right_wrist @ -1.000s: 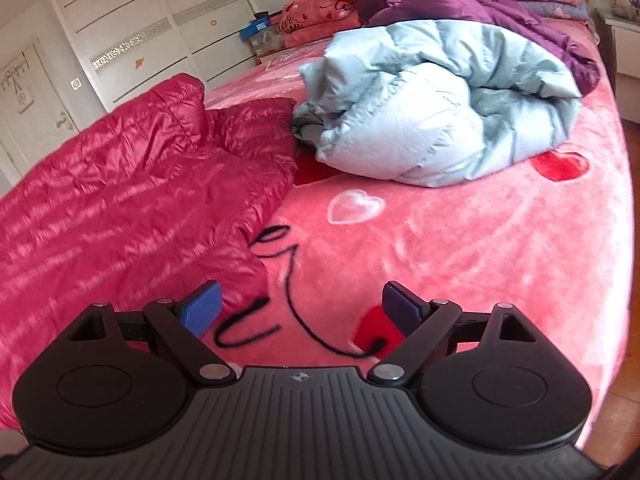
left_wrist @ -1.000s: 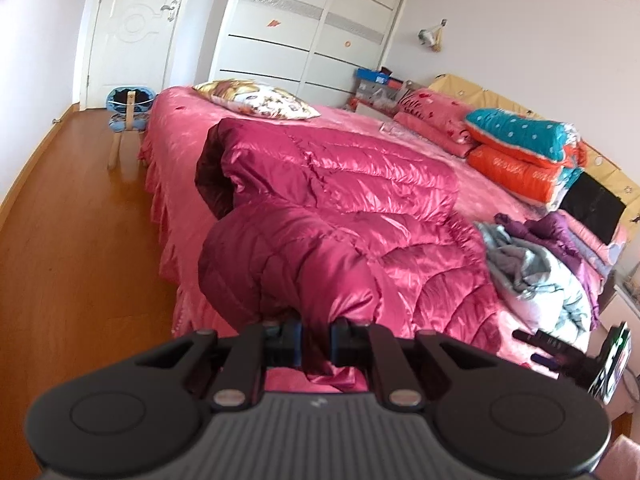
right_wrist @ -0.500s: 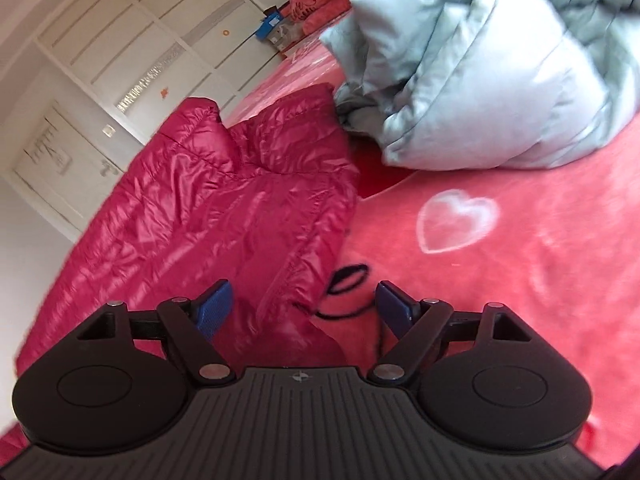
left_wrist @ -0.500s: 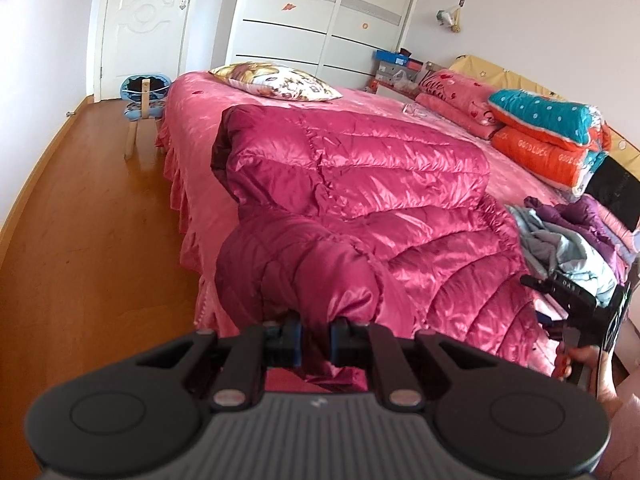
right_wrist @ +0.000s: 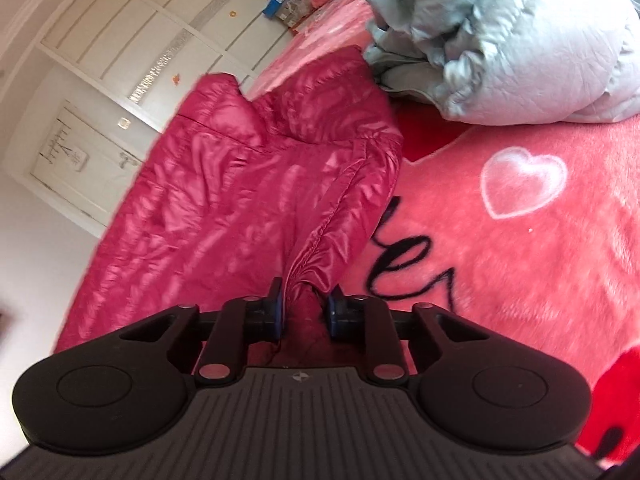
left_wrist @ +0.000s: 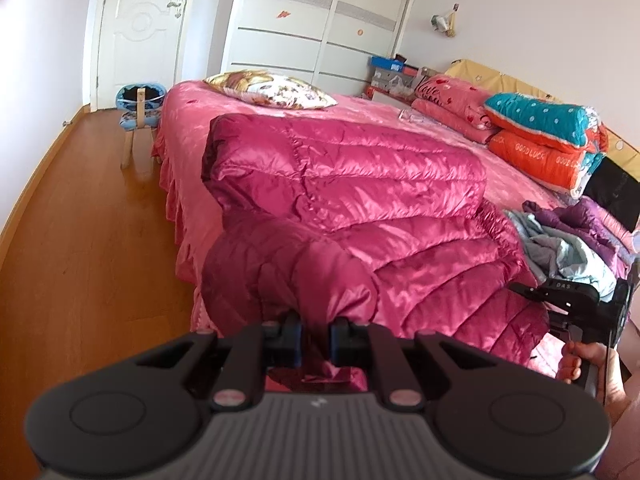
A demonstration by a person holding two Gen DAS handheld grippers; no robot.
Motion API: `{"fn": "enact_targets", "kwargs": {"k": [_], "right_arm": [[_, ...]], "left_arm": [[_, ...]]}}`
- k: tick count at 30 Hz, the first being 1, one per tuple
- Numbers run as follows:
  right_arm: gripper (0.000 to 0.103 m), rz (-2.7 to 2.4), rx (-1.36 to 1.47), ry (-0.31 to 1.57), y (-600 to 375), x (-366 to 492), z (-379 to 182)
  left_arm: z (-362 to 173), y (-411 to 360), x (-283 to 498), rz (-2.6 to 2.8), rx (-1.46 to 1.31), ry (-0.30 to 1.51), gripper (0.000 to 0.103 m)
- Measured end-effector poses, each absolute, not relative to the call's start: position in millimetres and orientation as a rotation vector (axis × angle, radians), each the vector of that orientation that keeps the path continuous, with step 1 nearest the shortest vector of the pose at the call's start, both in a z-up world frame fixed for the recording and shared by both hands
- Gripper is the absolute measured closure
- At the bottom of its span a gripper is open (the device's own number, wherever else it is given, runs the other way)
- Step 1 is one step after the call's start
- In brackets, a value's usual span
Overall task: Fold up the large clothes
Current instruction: 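Lift the magenta jacket high with both tools, shaking it out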
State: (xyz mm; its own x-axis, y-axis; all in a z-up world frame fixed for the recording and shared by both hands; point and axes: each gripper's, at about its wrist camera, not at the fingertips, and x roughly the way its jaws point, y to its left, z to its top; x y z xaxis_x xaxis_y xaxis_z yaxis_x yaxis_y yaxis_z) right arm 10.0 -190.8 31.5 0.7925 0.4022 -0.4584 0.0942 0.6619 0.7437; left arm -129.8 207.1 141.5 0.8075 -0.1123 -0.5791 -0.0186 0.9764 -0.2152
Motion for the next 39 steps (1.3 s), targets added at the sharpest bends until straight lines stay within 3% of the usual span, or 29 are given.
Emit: {"fn": "enact_targets", "kwargs": {"k": [18, 39], "right_arm": [[0.088, 0.338, 0.802, 0.33, -185.2, -81.1, 166.1], [0.088, 0.419, 0.686, -0.252, -203.2, -233.0, 319.4]], "left_arm": [[206.7, 203.9, -168.1, -0.178, -0.176, 0.396, 0.094], [305.1, 222.4, -242.0, -0.261, -0.226, -0.002, 0.094]]}}
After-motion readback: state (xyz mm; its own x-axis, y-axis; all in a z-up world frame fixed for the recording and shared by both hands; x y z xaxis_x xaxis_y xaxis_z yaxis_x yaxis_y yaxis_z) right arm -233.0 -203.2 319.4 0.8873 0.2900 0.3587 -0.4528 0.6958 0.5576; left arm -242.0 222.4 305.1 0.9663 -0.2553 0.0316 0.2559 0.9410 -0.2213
